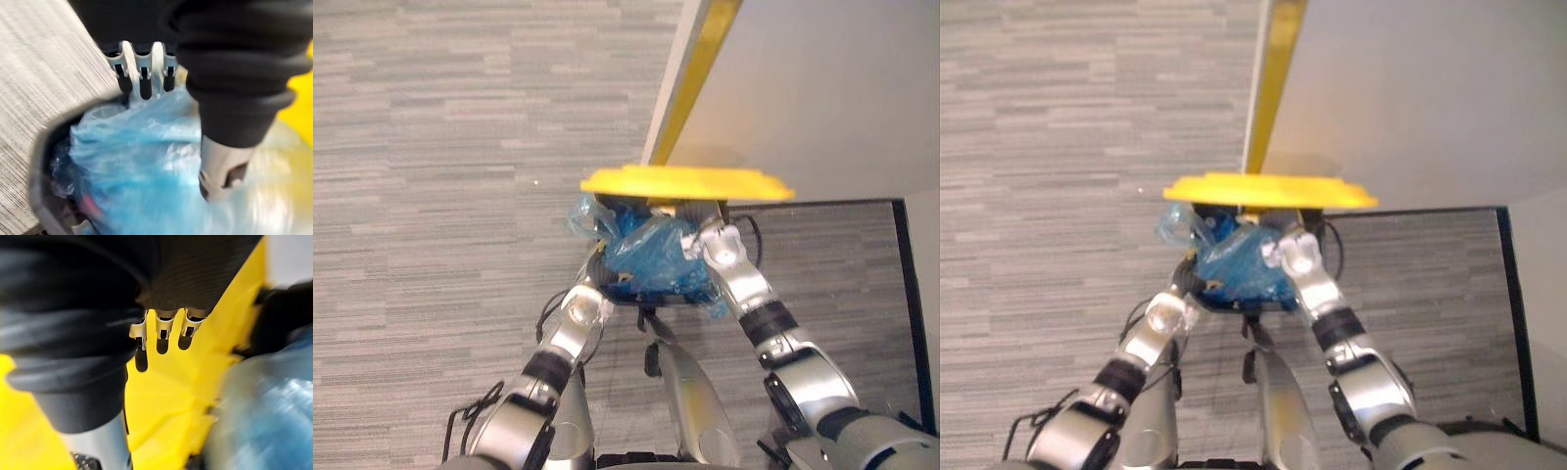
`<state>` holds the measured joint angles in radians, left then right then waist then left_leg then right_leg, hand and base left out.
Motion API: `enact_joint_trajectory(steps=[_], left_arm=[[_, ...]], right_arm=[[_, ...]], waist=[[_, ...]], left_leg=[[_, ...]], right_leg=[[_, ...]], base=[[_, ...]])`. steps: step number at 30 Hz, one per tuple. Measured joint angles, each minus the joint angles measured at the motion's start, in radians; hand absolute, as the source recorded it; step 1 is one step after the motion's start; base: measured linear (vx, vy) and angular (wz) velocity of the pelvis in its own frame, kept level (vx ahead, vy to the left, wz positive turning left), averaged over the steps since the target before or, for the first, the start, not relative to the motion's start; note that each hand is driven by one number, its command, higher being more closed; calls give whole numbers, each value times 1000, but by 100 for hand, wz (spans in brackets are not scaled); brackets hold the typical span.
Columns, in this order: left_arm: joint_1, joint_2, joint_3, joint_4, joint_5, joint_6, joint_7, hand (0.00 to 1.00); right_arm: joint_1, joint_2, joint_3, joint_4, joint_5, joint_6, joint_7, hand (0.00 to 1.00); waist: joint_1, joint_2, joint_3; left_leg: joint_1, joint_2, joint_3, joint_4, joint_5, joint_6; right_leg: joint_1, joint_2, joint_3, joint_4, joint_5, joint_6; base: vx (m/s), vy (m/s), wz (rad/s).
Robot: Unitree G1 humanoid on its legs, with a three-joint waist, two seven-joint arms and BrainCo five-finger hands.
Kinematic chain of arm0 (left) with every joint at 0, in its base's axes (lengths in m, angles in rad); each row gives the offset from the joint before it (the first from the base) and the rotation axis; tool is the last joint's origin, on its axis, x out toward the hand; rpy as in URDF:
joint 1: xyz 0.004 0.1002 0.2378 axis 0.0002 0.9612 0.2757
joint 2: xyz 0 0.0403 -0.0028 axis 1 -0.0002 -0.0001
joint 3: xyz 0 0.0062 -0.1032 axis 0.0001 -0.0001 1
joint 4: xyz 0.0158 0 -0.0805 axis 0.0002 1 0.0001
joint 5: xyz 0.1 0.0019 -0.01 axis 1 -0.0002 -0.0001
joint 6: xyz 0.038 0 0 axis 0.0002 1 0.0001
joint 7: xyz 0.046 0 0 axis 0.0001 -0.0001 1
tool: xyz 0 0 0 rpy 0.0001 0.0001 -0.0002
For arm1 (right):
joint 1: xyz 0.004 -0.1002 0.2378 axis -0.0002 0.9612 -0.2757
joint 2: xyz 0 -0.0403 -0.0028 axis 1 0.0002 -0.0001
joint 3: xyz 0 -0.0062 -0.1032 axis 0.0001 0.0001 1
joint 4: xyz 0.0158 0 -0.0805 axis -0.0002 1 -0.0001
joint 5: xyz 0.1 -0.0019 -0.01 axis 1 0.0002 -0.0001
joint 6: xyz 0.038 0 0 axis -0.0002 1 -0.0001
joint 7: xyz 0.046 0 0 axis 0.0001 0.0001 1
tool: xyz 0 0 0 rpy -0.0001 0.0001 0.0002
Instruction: Gather rubbish on tea table into small bin, then transfer packed bag to large trash can.
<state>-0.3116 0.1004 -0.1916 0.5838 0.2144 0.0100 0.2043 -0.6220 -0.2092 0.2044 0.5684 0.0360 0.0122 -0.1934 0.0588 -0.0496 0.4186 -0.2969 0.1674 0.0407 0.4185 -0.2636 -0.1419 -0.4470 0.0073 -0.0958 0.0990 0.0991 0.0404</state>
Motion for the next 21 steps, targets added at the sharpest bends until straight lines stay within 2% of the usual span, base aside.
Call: enact_joint_trajectory(steps=[4, 7, 11, 12, 13, 14, 15, 17, 18, 20, 21], left_arm=[[212, 13, 110, -1, -62, -11, -15, 0], [285, 13, 218, 121, -84, -12, -17, 0], [304, 2, 314, 264, -130, -2, -34, 0], [305, 2, 327, 274, -137, -4, -35, 0], [311, -7, 343, 284, -145, -4, -37, 0], [312, -7, 359, 299, -157, -5, -39, 0], [312, -7, 372, 320, -163, -2, -44, 0], [322, -5, 373, 339, -179, 1, -54, 0], [328, -5, 376, 340, -181, 1, -56, 0], [319, -19, 395, 350, -180, 4, -59, 0], [321, -46, 426, 362, -178, 4, -63, 0]], right_arm=[[164, 24, -39, -1, -40, 5, 24, 0], [281, 89, -50, -1, -79, 7, 35, 0], [407, 144, -57, -1, -121, 7, 61, 0], [448, 152, -59, -1, -132, 7, 66, 0], [478, 163, -67, -1, -150, 6, 70, 0], [503, 172, -74, 3, -154, 6, 73, 0], [536, 177, -86, 25, -159, 2, 75, 0], [609, 197, -157, 97, -193, -2, 74, 0], [651, 210, -206, 163, -193, -1, 72, 0], [667, 214, -253, 226, -189, 7, 68, 0], [671, 209, -288, 252, -192, 9, 58, 0]], waist=[[7, 25, -41], [13, 22, -49], [13, 17, -66], [12, 13, -69], [13, 16, -77], [13, 18, -83], [1, 12, -102], [-4, 12, -133], [-4, -21, -166], [-3, -26, -174], [-3, -22, -215]], left_leg=[[78, -16, 4, -18, -2, 10], [131, -34, 20, -13, -9, 23], [142, -60, 42, 30, -17, 42], [148, -64, 46, 38, -14, 49], [153, -37, 71, 14, 8, 55], [161, -32, 83, -6, 20, 56], [173, -27, 88, -30, 39, 52], [196, -15, 87, -68, 60, 35], [193, -12, 85, -70, 63, 28], [198, -11, 86, -87, 69, 7], [199, -6, 91, -120, 87, 12]], right_leg=[[68, -13, 2, 3, -13, 14], [103, -28, 16, 31, -24, 27], [113, -55, 31, 57, -28, 26], [113, -67, 19, 57, -50, 48], [94, -81, -6, 115, -83, 49], [50, -93, -17, 255, -93, 2], [17, -110, -22, 434, -128, -33], [44, -142, -10, 675, -204, -23], [107, -162, 24, 713, -291, 12], [163, -145, 10, 606, -359, 46], [203, -119, -10, 459, -400, -10]], base=[[43, 43, 0], [-16, 60, -10], [-126, 75, -8], [-92, 27, -20], [-154, -18, -35], [-146, -56, -39], [-117, -65, -20], [-1, -128, -7], [-6, -227, -8], [-42, -235, -15], [21, -191, -43]])
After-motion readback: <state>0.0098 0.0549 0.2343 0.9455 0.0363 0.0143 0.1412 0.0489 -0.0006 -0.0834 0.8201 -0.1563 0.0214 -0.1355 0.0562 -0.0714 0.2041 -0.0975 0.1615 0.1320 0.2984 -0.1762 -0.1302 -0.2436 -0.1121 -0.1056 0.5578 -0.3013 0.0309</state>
